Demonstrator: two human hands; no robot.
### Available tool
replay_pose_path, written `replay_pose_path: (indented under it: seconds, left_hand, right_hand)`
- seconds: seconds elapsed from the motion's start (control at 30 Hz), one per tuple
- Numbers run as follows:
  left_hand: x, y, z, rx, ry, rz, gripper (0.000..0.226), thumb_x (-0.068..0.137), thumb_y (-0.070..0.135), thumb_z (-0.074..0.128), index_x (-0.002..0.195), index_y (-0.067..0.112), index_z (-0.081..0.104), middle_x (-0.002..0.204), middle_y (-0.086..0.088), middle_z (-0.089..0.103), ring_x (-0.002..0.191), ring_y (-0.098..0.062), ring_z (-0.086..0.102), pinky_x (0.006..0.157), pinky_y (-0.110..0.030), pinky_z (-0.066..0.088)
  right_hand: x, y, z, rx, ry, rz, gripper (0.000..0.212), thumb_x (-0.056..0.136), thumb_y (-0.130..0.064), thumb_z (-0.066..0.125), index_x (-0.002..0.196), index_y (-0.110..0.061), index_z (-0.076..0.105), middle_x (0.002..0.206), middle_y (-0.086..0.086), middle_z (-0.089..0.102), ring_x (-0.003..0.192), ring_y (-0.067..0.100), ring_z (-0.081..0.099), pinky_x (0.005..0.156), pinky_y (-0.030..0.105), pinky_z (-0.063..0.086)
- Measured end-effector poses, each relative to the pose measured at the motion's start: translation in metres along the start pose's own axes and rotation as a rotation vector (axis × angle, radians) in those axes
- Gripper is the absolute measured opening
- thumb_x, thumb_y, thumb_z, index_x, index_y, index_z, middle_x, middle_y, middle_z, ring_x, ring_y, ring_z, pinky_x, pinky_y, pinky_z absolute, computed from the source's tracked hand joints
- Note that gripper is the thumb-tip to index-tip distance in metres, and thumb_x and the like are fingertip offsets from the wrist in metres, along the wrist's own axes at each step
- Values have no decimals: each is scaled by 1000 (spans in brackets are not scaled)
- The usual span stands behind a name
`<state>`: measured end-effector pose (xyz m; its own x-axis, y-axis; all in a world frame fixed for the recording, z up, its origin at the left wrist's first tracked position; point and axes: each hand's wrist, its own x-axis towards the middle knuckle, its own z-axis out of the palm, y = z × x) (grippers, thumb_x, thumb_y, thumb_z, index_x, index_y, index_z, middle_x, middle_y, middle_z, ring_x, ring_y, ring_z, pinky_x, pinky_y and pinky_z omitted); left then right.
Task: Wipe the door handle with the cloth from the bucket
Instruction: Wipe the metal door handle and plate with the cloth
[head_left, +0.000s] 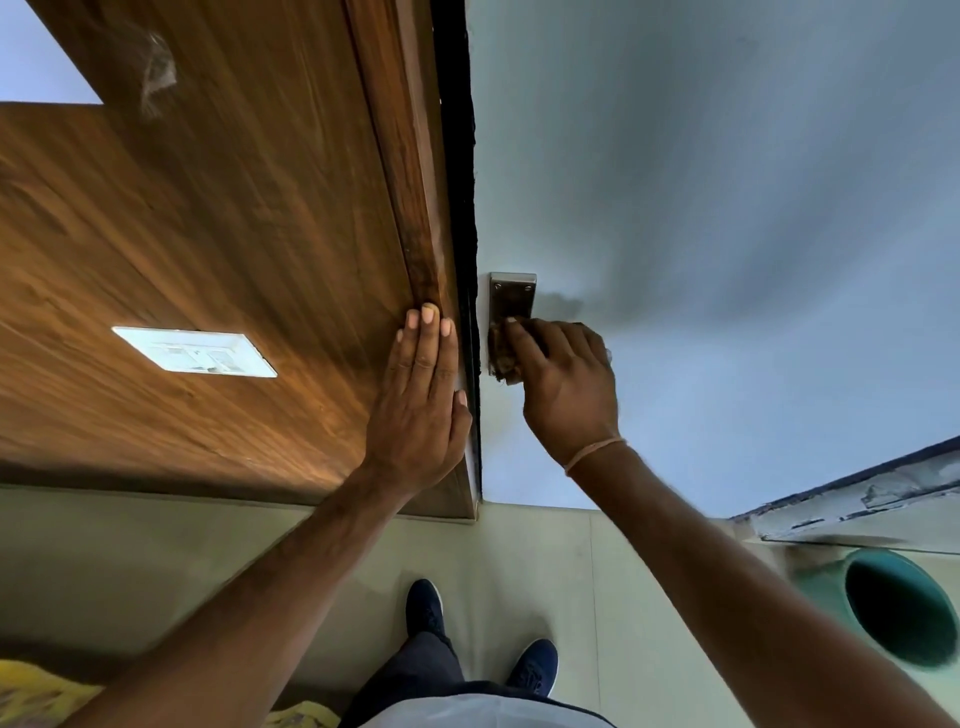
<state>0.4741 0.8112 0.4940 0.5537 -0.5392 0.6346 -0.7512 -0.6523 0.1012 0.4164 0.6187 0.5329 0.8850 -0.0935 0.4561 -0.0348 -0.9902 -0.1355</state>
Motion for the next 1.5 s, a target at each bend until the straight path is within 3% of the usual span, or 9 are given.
replay_pose_path:
  seconds: [0.17, 0.33, 0.43, 0.6, 0.77, 0.93, 1.17, 1.37, 1.5]
  left_hand:
    - [0, -1, -1, 1, -5, 9, 69, 108, 22, 39, 168, -4, 17, 177, -24, 10, 167, -40, 14, 136, -54, 21]
    - [1, 0, -4, -5, -3, 12, 70, 107, 21, 38, 168, -4, 15, 177, -25, 10, 167, -42, 15, 135, -55, 23]
    - [0, -4, -6, 8, -15, 27, 69, 108, 21, 38, 168, -4, 17, 177, -24, 12, 167, -41, 15, 136, -53, 22]
    - [0, -4, -8, 21, -27, 27, 68, 106, 19, 40, 167, -6, 22, 177, -26, 15, 167, -40, 14, 137, -51, 19]
    - [0, -6, -6, 25, -25, 26, 68, 106, 18, 43, 166, -6, 22, 177, -26, 16, 167, -40, 14, 137, -51, 18]
    - [0, -10, -3, 26, -16, 47, 70, 107, 20, 41, 168, -3, 17, 178, -22, 10, 168, -38, 10, 137, -51, 17]
    - [-1, -6, 4, 4, 7, 19, 68, 109, 23, 38, 168, -4, 17, 178, -22, 7, 168, -38, 11, 137, -52, 20]
    - [-1, -5, 6, -3, 20, 28, 72, 108, 21, 38, 169, -2, 9, 179, -21, 1, 168, -38, 8, 137, -52, 17]
    - [-1, -5, 6, -13, 16, 22, 70, 107, 20, 39, 168, -4, 13, 177, -24, 8, 168, -39, 10, 137, -53, 19]
  right_hand:
    - [-10, 28, 4, -105, 65, -171, 57, 94, -1, 55, 150, -15, 58, 139, 14, 66, 121, 39, 61, 103, 48, 45]
    - [14, -2, 17, -151, 36, -420, 31, 105, -15, 51, 126, -17, 74, 128, 10, 71, 127, 38, 60, 107, 48, 45]
    - [20, -1, 16, -187, -11, -469, 32, 105, -15, 48, 125, -16, 72, 128, 9, 69, 130, 38, 57, 110, 47, 44]
    - [7, 26, 6, -71, 31, -228, 49, 95, -9, 56, 143, -14, 61, 138, 13, 65, 118, 39, 62, 99, 48, 48]
    - [-5, 11, 10, -24, 136, -9, 53, 88, -7, 60, 141, -9, 64, 129, 18, 66, 111, 40, 59, 98, 48, 45]
    - [6, -20, 22, -23, 140, -112, 44, 102, -15, 43, 139, -7, 66, 134, 18, 66, 120, 41, 59, 106, 52, 46]
    - [-12, 26, 10, -24, 147, 28, 52, 89, -12, 63, 141, -2, 63, 124, 18, 67, 108, 41, 60, 98, 48, 47]
    - [5, -20, 22, 0, 133, -101, 47, 106, -18, 32, 135, -7, 67, 130, 19, 67, 116, 43, 61, 106, 54, 46]
    - [4, 18, 12, -17, 34, -165, 47, 92, -18, 57, 138, -7, 64, 130, 16, 66, 112, 41, 60, 98, 51, 50]
